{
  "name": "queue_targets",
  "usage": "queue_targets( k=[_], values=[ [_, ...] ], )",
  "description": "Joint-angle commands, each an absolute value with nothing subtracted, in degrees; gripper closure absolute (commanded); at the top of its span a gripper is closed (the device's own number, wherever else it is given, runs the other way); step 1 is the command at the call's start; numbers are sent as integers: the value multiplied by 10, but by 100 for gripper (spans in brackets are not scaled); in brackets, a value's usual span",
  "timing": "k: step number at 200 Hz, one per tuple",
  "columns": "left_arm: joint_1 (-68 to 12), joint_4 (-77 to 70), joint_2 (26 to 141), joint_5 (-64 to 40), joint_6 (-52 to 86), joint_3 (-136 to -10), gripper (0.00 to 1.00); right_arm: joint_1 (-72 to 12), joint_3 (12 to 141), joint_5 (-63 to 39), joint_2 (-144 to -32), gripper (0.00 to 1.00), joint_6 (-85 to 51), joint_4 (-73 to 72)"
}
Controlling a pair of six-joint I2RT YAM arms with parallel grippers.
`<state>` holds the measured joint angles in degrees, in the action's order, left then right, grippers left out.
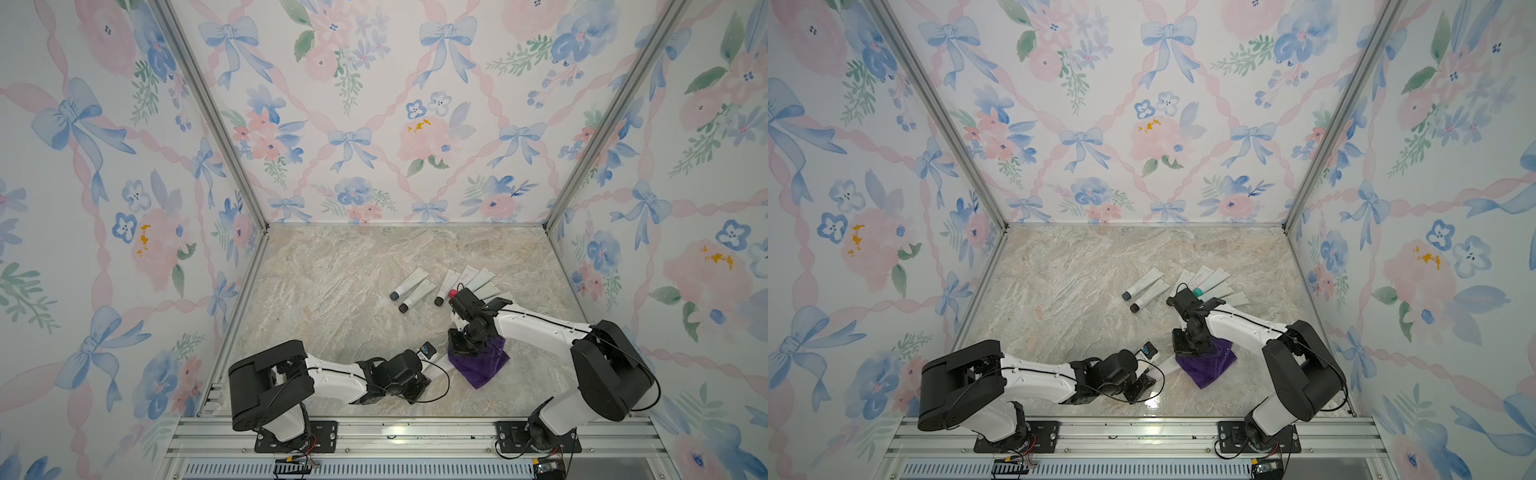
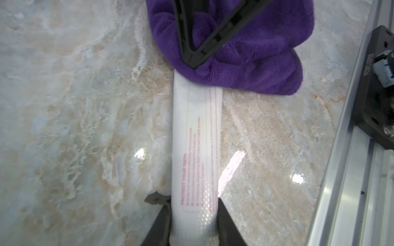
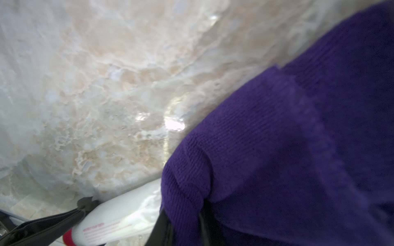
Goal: Wipe the surface of the toothpaste tube
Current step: Wipe the dirt from the toothpaste tube, then place the toothpaste at the center of the board.
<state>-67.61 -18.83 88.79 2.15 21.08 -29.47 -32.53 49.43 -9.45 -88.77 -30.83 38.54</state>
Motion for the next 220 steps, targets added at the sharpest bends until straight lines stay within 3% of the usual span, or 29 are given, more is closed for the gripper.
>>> queue_targets(
  k=[1,33,164,220],
  values=[
    [-672,-163,887,49,225,-284,70,-271,458,-39,-861,80,-293,426],
    [-648,-156,851,69,249,-257,71,-223,443,-28,-797,80,-288,434],
    [-560,4,723,228,439,-207,69,-234,475,-65,-799,80,-277,425],
    [-480,5,766,236,400,-252,66,-244,487,-71,-799,80,-269,426]
  ],
)
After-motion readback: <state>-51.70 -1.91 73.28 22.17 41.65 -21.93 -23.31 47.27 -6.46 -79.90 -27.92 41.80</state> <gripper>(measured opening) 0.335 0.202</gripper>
